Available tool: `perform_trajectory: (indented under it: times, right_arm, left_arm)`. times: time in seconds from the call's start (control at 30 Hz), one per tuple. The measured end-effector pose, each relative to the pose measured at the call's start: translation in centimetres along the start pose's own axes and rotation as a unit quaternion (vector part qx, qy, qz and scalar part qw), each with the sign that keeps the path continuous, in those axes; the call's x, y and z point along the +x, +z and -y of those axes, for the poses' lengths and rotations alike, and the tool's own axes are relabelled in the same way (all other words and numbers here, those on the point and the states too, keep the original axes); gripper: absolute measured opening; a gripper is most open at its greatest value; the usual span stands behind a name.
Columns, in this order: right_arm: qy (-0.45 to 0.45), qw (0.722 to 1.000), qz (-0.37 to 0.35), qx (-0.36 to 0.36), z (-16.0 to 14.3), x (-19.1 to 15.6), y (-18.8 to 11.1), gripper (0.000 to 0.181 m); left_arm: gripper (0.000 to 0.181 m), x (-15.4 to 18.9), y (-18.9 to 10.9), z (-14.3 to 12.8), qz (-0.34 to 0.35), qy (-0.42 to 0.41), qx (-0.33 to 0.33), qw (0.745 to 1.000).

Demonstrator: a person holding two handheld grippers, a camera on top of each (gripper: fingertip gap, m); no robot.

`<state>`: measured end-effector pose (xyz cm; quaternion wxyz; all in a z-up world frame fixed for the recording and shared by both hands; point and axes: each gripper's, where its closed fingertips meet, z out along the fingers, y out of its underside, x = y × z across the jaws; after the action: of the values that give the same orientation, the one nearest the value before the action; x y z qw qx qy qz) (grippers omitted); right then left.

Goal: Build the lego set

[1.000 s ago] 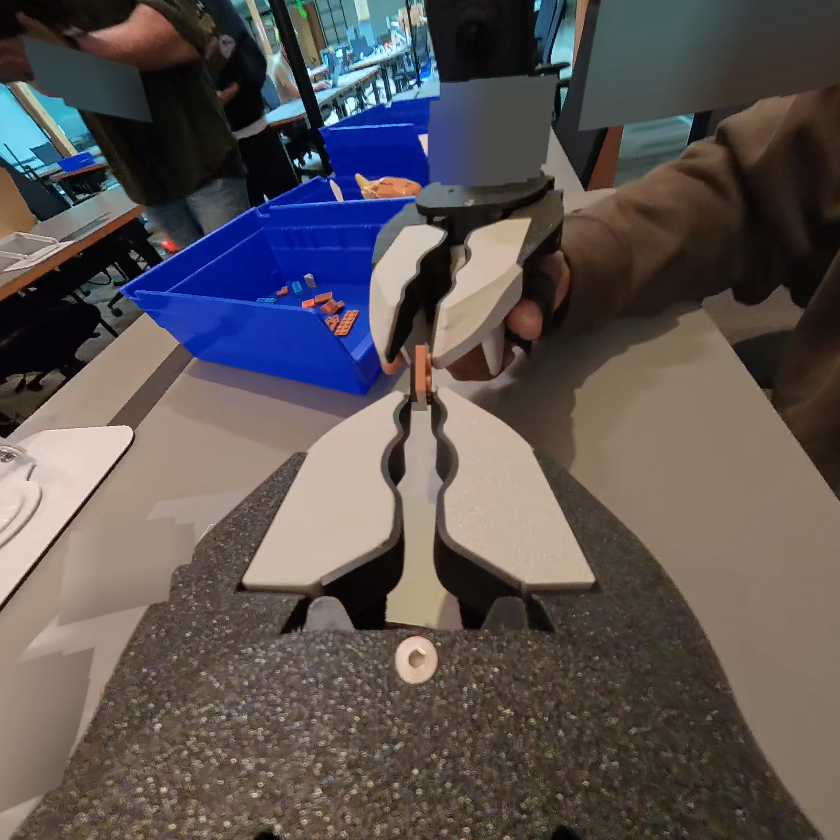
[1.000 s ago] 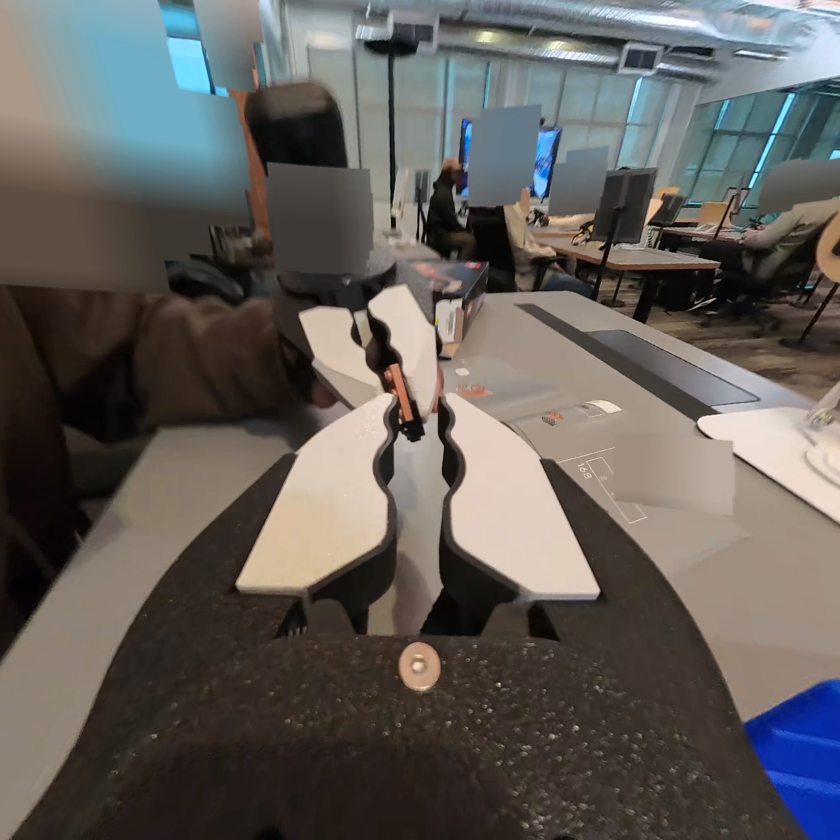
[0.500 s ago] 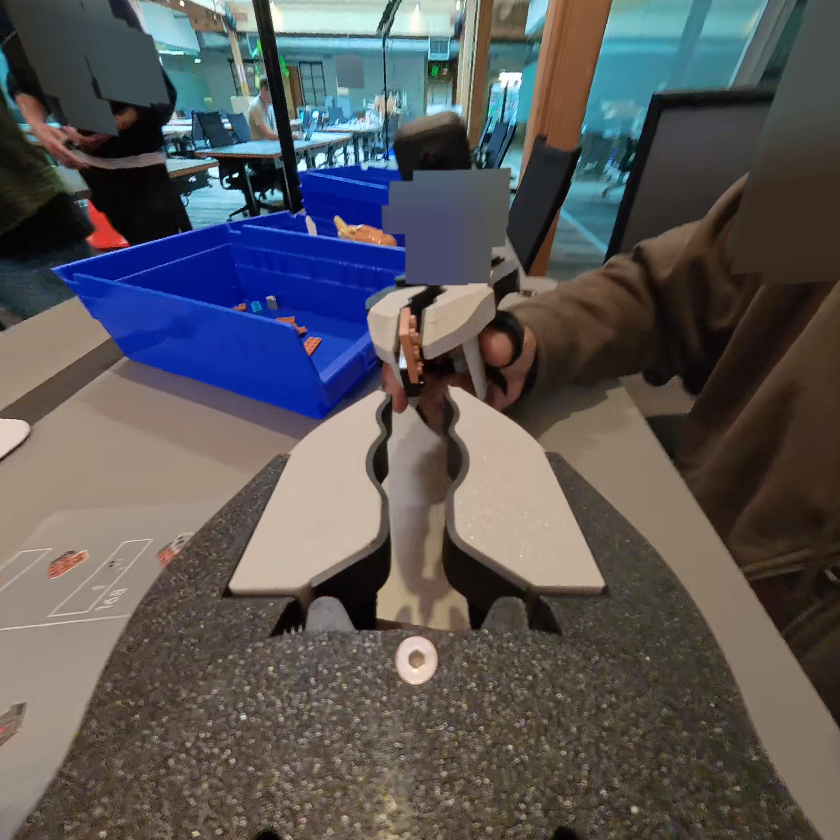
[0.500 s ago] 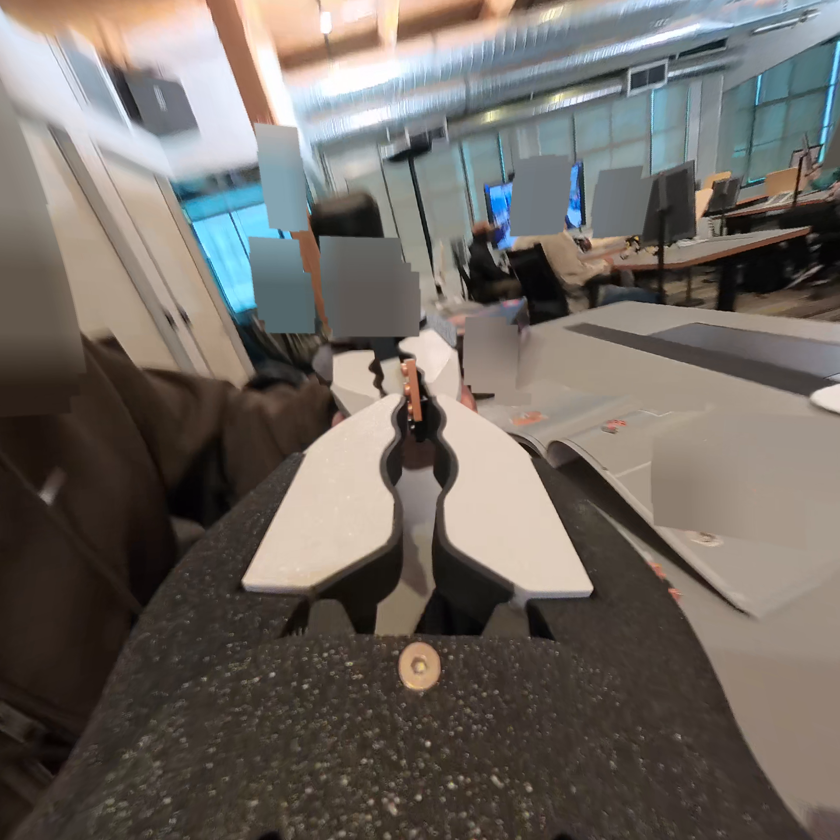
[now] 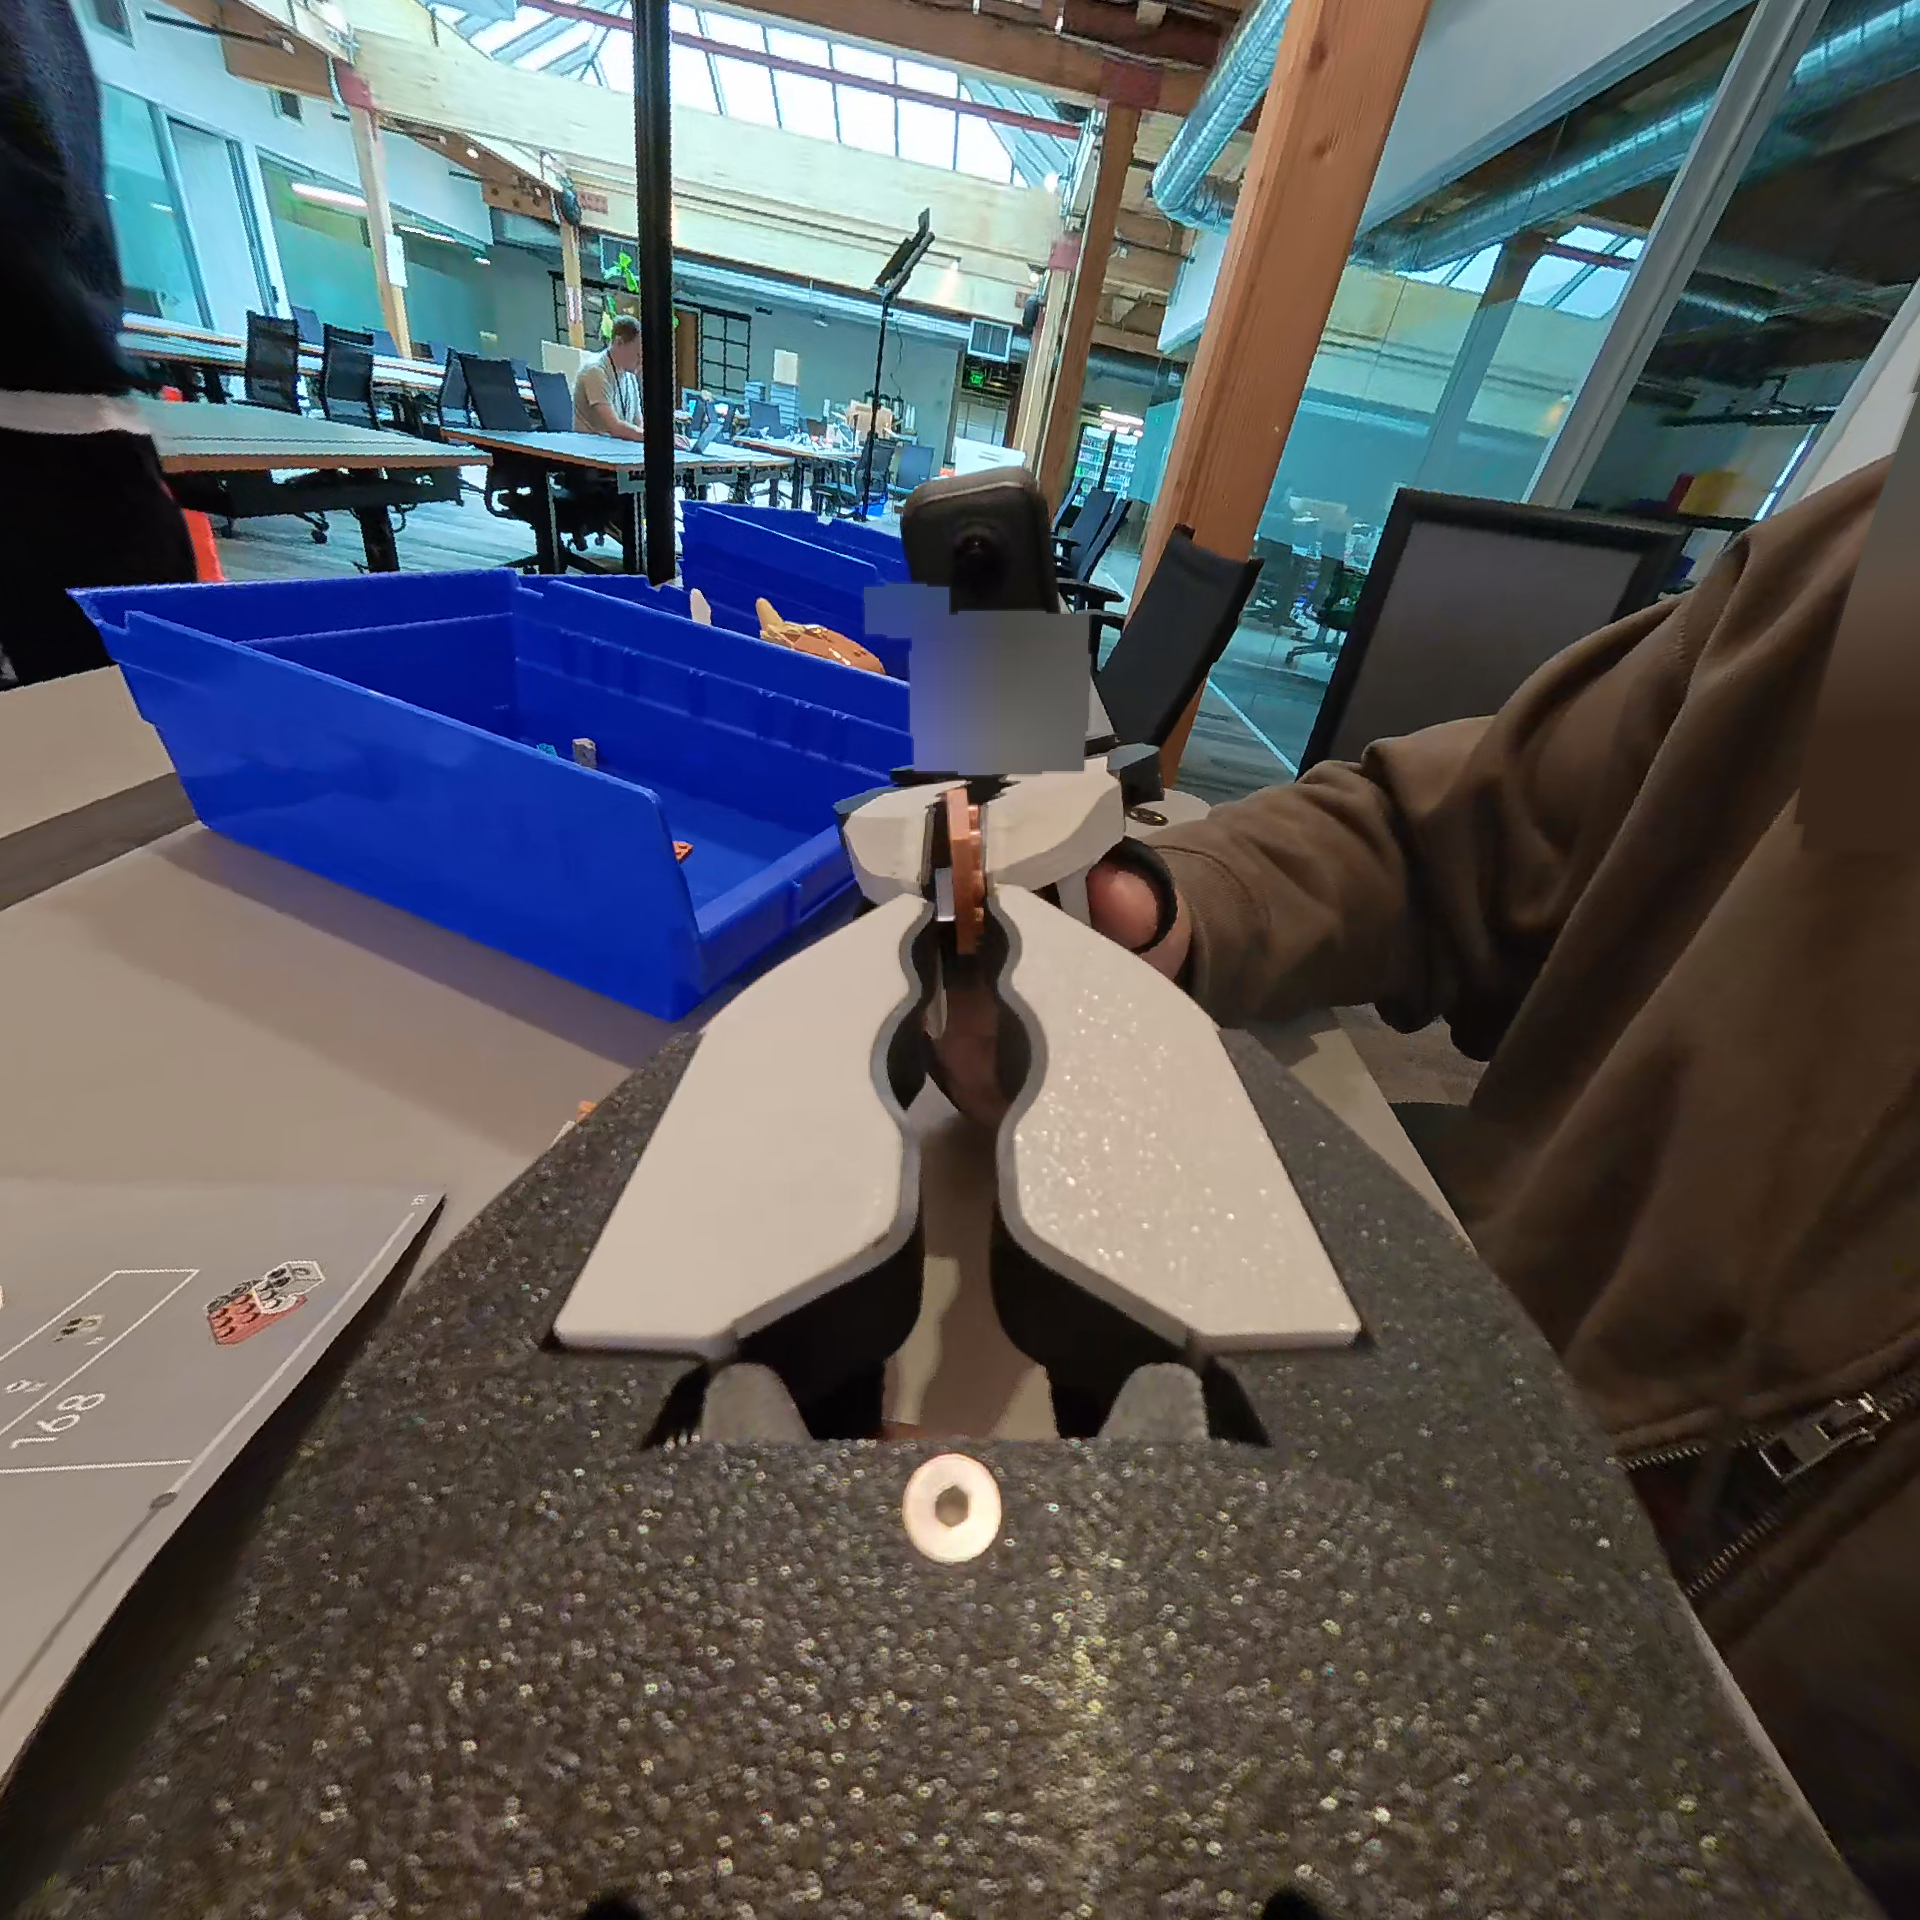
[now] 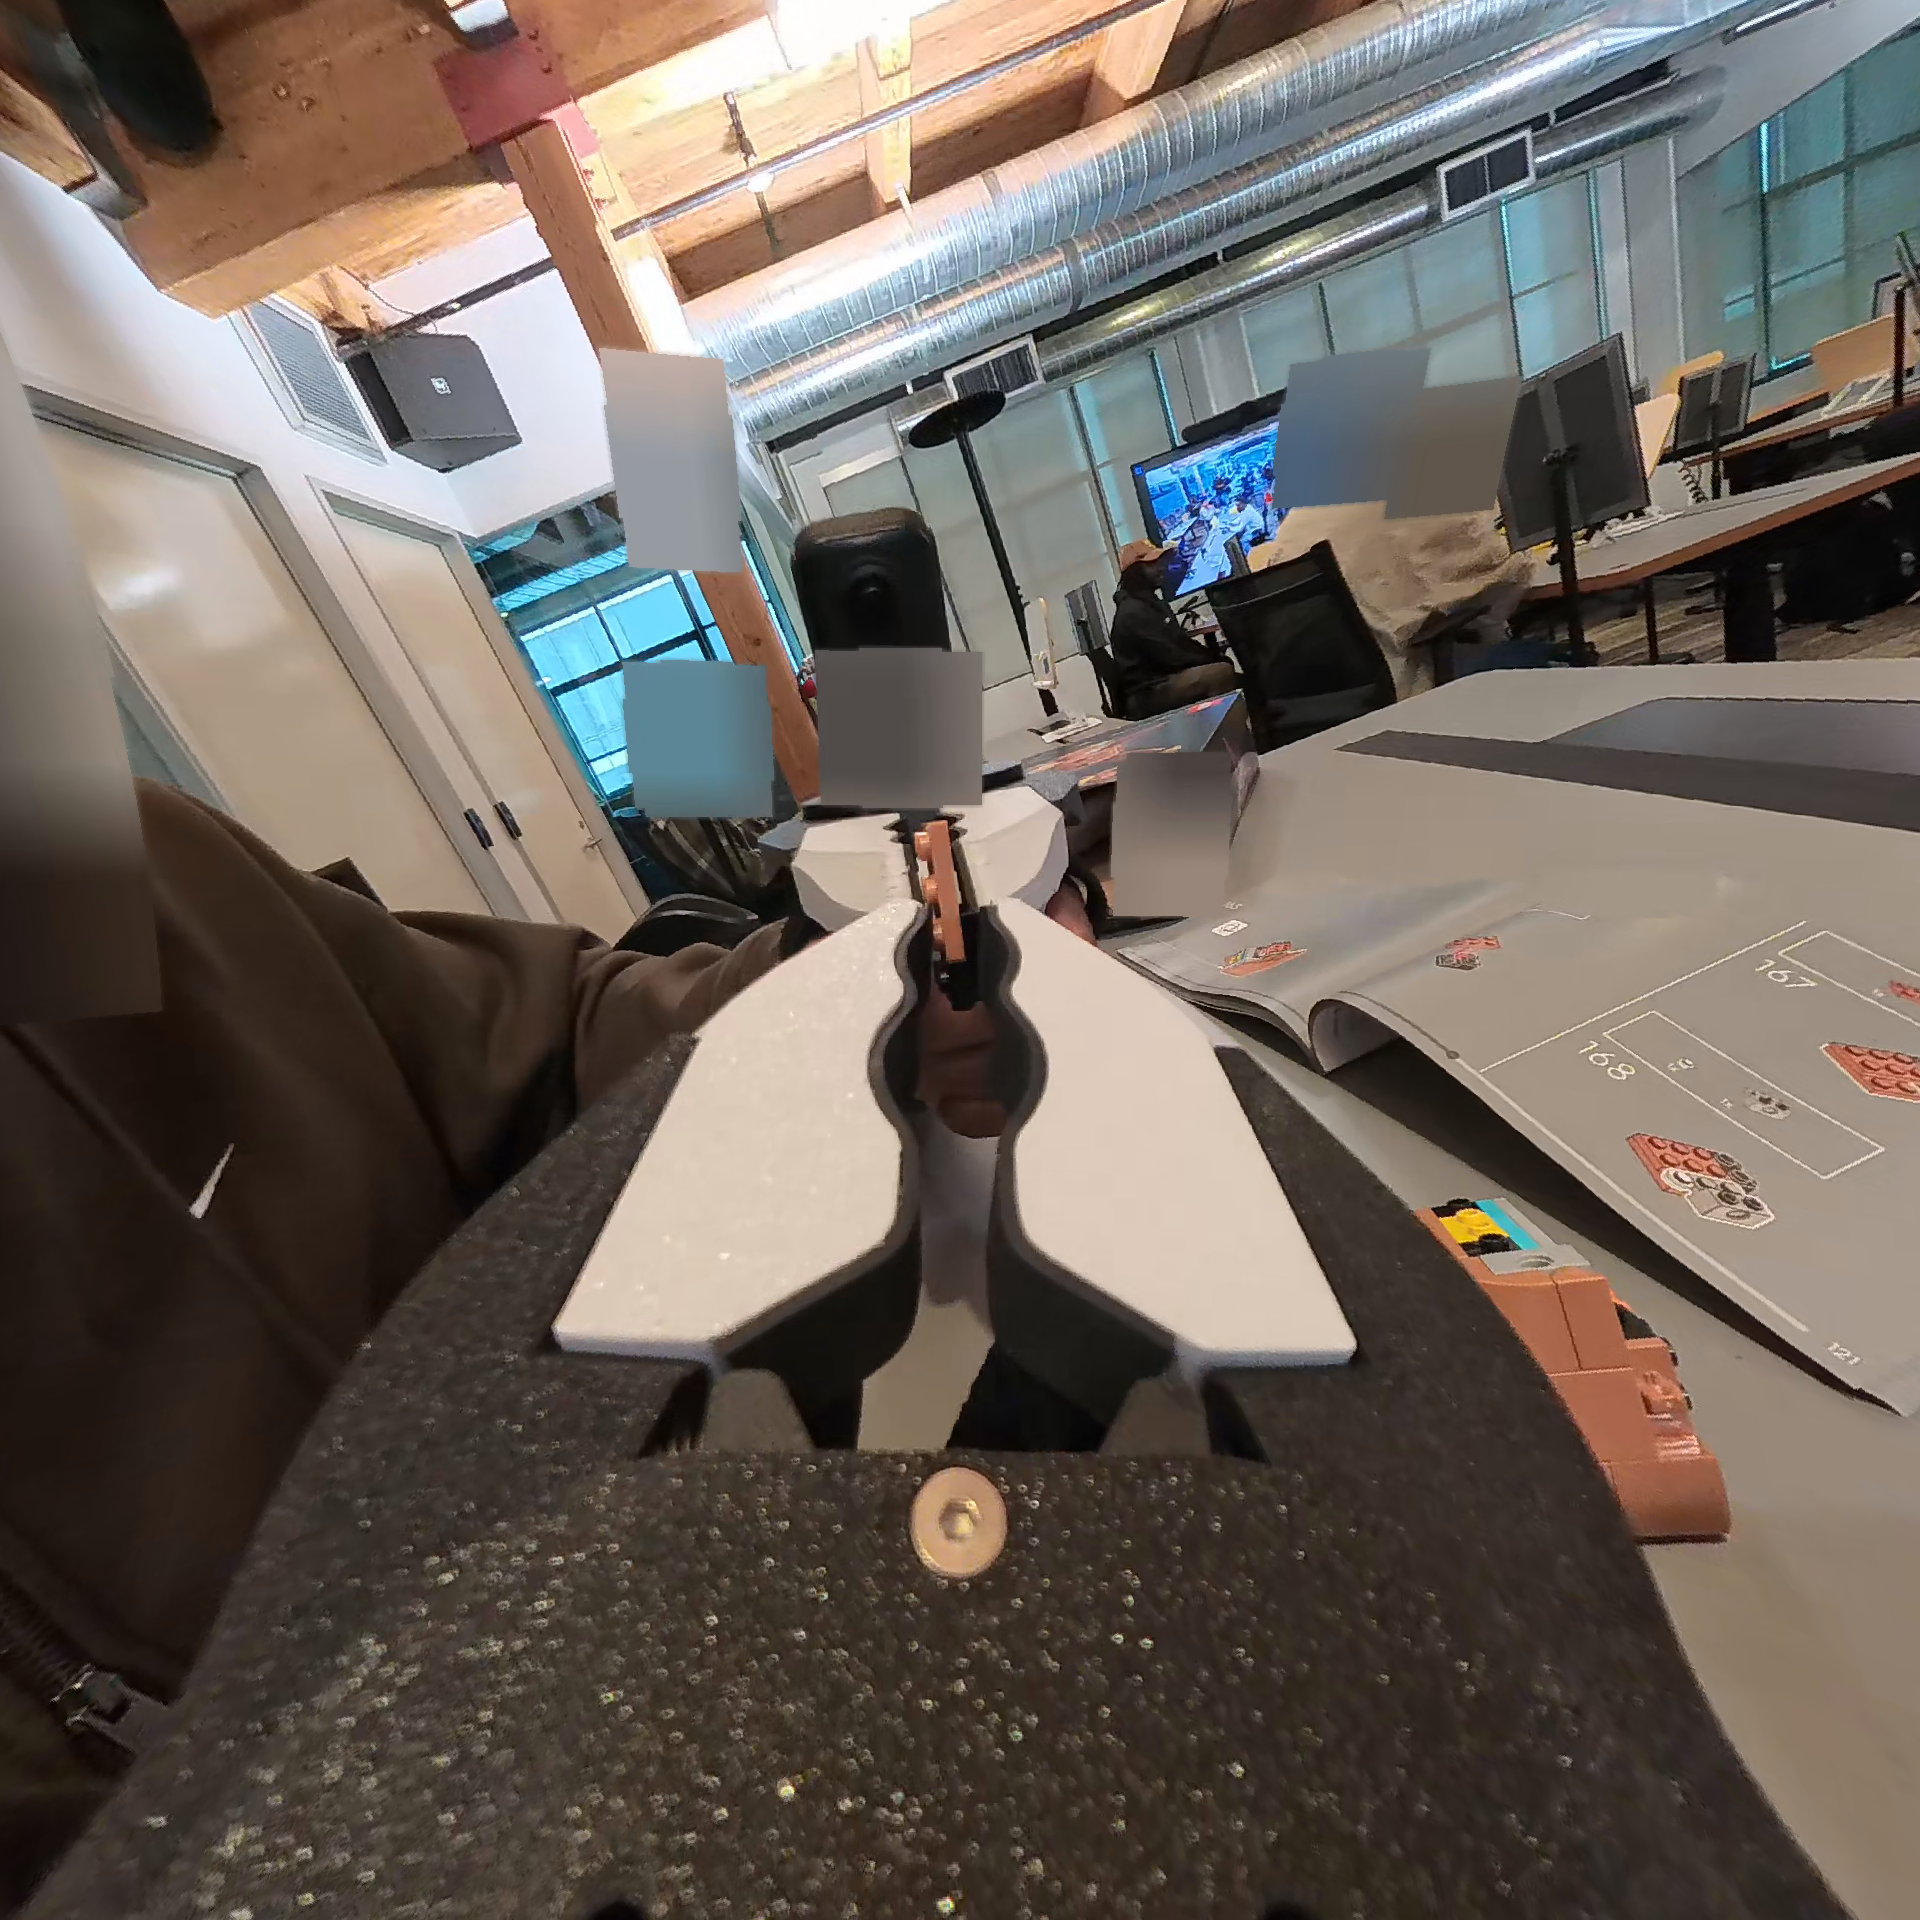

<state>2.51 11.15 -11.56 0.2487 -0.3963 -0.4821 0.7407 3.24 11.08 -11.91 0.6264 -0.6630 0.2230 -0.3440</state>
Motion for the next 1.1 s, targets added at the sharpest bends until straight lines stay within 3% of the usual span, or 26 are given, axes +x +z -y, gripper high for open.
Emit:
perform_trajectory:
  times: [0.2,0.37,0.6,0.83,1.1]
  right_arm:
    - [-0.028,0.999,0.01,-0.012,-0.2,-1.0,0.2,0.009]
    - [0.011,0.999,0.003,-0.042,-1.1,-0.3,0.3,0.008]
    - [0.061,0.988,-0.006,-0.143,-3.8,0.9,0.1,0.008]
    - [0.036,0.977,-0.006,-0.211,-5.9,0.9,0.0,0.009]
    - [0.051,0.978,0.01,-0.201,-5.7,0.8,-0.2,0.009]
  left_arm:
    - [0.007,1.0,-0.3,0.0,-0.011,0.018,-0.001,1.0]
    - [0.008,0.5,-0.5,-0.8,0.015,0.01,0.017,1.0]
    - [0.027,-0.1,-1.5,-3.4,0.032,0.063,-0.061,0.996]
    - [0.013,0.1,-1.3,-5.5,0.019,0.047,-0.117,0.992]
    - [0.009,0.1,-1.2,-5.4,-0.003,-0.038,-0.095,0.995]
